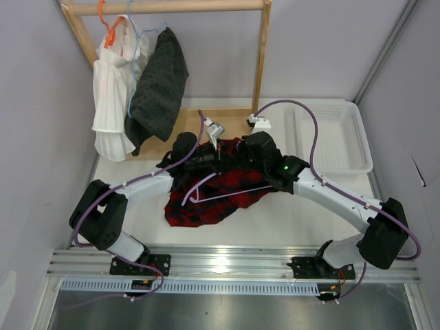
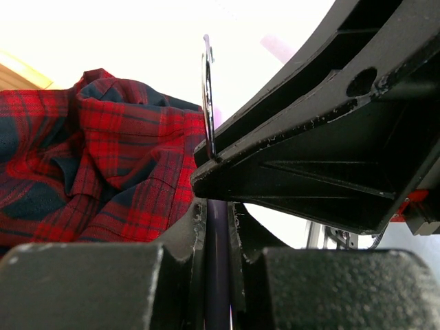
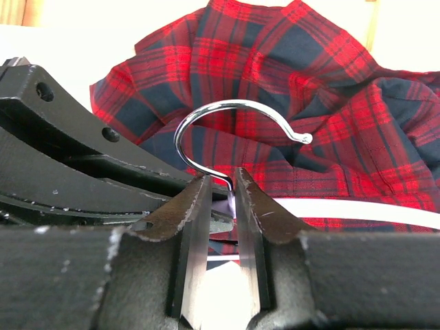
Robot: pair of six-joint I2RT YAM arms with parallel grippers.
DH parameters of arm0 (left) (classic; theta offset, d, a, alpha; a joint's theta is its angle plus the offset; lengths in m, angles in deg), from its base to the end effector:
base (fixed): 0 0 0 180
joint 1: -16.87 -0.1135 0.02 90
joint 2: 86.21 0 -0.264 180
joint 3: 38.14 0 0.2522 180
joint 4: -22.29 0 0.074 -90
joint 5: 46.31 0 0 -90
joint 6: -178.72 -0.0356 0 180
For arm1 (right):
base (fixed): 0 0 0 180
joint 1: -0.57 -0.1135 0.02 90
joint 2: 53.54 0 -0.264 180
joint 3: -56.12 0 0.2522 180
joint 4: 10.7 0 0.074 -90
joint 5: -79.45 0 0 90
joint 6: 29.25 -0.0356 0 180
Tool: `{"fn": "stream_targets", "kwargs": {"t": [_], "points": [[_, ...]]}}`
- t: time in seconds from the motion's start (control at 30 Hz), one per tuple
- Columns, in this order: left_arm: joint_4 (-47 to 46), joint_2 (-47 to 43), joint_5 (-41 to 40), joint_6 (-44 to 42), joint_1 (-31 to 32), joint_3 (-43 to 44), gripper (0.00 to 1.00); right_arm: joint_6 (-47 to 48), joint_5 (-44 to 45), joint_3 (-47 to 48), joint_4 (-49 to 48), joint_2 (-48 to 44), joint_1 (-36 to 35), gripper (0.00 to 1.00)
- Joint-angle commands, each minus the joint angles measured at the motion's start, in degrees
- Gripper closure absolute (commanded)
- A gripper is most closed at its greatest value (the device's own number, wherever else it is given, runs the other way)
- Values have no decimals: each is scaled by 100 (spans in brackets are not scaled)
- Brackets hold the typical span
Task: Place the skirt on the hanger
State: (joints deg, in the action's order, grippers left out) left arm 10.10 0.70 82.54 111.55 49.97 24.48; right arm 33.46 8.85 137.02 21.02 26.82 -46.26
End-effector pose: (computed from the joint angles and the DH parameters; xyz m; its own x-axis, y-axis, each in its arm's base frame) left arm 0.2685 -0.2017 0.2520 -0.5262 -0.0177 -0.8502 0.7974 0.3370 -0.5006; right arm 0.2276 0.2253 0.3205 -0.5411 0.0553 -0.8392 -0.2762 0.9308 0.2394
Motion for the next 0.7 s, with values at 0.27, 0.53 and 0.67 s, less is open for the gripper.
{"fn": "stream_targets", "kwargs": {"t": [0.27,0.53,0.67], "points": [[-428,-245,-79,-191,117,238,100,-101,662,-262,-152,41,-2,78],[-296,-263,-167,-226,118,273,99,-110,864,-148,-29,59,-11,100],[-173,-298,-185,-279,118,282,92,-101,1022,-157,-11,-2,-2,100]]}}
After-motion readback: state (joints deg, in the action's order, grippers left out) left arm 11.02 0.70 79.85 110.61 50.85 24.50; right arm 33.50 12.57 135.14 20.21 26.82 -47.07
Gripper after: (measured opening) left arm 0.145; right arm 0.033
